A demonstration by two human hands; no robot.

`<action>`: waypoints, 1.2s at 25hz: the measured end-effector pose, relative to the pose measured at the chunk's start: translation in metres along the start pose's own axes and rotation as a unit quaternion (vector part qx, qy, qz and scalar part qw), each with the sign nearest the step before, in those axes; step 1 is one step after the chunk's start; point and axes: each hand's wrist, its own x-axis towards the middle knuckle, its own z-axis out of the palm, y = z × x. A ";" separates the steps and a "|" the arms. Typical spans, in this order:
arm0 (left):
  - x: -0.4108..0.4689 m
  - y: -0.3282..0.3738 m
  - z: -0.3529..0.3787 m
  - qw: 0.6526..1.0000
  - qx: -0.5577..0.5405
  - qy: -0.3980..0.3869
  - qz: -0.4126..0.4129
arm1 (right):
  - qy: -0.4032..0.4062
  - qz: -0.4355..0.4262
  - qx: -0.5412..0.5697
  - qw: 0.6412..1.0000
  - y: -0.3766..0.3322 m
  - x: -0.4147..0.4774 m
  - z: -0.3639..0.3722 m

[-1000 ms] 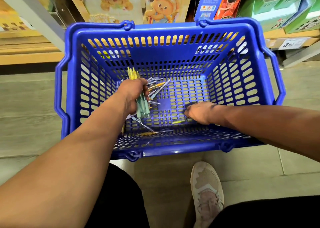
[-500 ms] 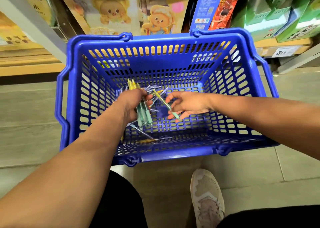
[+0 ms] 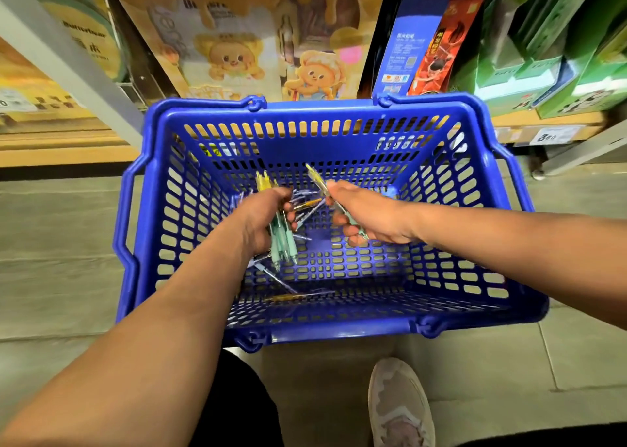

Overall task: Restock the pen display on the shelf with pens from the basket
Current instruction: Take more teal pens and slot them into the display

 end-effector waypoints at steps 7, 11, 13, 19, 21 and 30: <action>-0.018 0.010 0.027 0.999 -0.030 0.013 0.018 | 0.037 -0.060 0.151 0.986 -0.016 -0.033 -0.011; -0.059 0.001 0.048 0.995 -0.092 0.001 -0.025 | 0.055 -0.026 0.256 0.965 -0.030 -0.070 0.001; -0.094 0.004 0.059 0.994 -0.100 0.007 -0.042 | 0.087 -0.006 0.233 0.969 -0.045 -0.102 0.008; -0.221 0.059 0.074 0.998 -0.059 -0.006 -0.007 | 0.135 -0.033 0.193 0.971 -0.118 -0.214 0.034; -0.274 0.084 0.079 0.998 -0.062 -0.025 0.009 | 0.140 -0.047 0.170 0.974 -0.149 -0.261 0.047; -0.524 0.186 0.098 0.996 -0.029 -0.072 0.039 | 0.253 -0.139 0.146 0.946 -0.304 -0.485 0.121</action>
